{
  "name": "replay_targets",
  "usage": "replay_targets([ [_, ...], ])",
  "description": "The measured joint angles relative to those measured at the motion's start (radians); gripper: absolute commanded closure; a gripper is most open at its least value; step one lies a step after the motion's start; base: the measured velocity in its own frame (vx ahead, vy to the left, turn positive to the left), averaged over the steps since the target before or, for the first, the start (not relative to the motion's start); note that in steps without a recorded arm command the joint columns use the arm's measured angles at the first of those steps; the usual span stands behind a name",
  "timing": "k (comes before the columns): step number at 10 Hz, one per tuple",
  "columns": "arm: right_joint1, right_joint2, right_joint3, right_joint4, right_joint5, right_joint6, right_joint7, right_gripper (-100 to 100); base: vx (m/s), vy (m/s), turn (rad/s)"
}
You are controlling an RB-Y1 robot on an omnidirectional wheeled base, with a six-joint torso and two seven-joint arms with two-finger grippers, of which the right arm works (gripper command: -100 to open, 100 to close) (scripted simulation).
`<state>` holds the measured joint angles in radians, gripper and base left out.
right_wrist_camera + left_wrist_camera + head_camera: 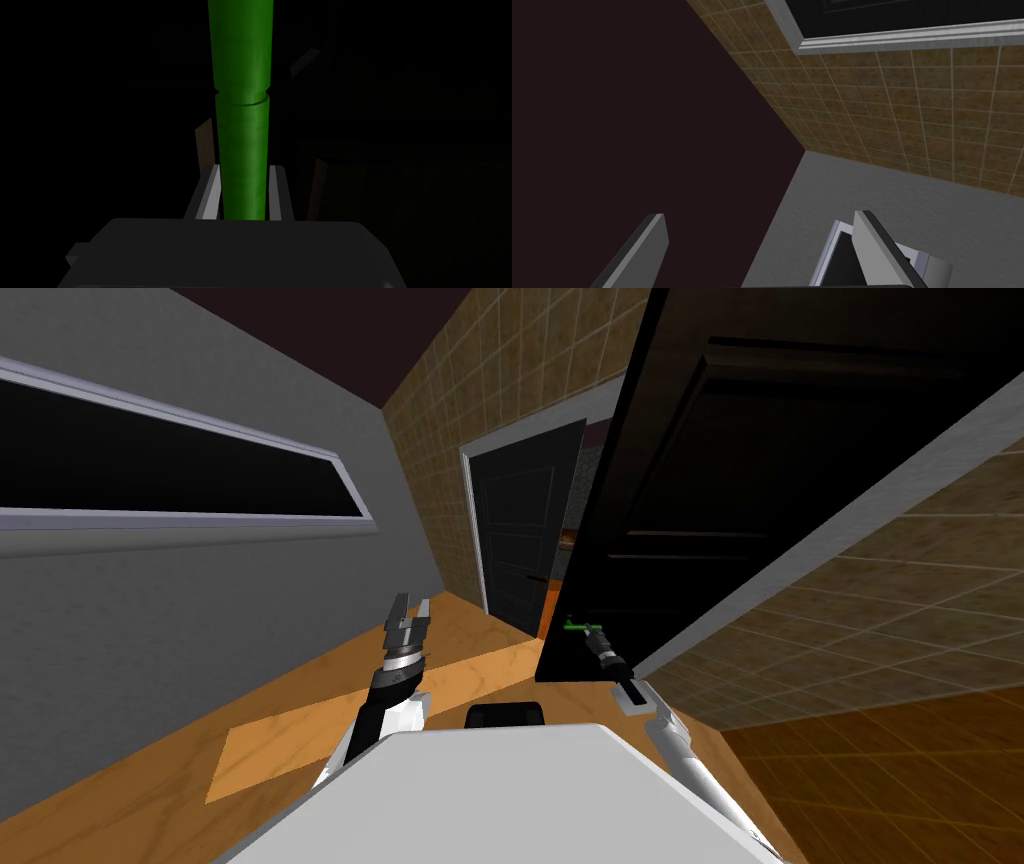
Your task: Pull the door open
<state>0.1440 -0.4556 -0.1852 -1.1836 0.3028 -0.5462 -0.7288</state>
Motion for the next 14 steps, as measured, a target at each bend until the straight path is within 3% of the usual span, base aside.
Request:
replay_targets([
  [2, 0.016, -0.012, 0.008, 0.008, 0.008, -0.042, -0.018, 100, -0.188, -0.091, 0.091],
  [3, 0.032, -0.016, 0.015, -0.013, 0.012, -0.044, -0.029, 100, -0.071, -0.042, -0.001],
  [5, 0.044, -0.026, 0.013, -0.011, 0.016, -0.052, -0.038, 100, -0.175, -0.055, 0.155],
  [14, 0.109, -0.076, 0.005, -0.005, 0.048, -0.185, -0.111, 100, -0.159, -0.069, 0.101],
])
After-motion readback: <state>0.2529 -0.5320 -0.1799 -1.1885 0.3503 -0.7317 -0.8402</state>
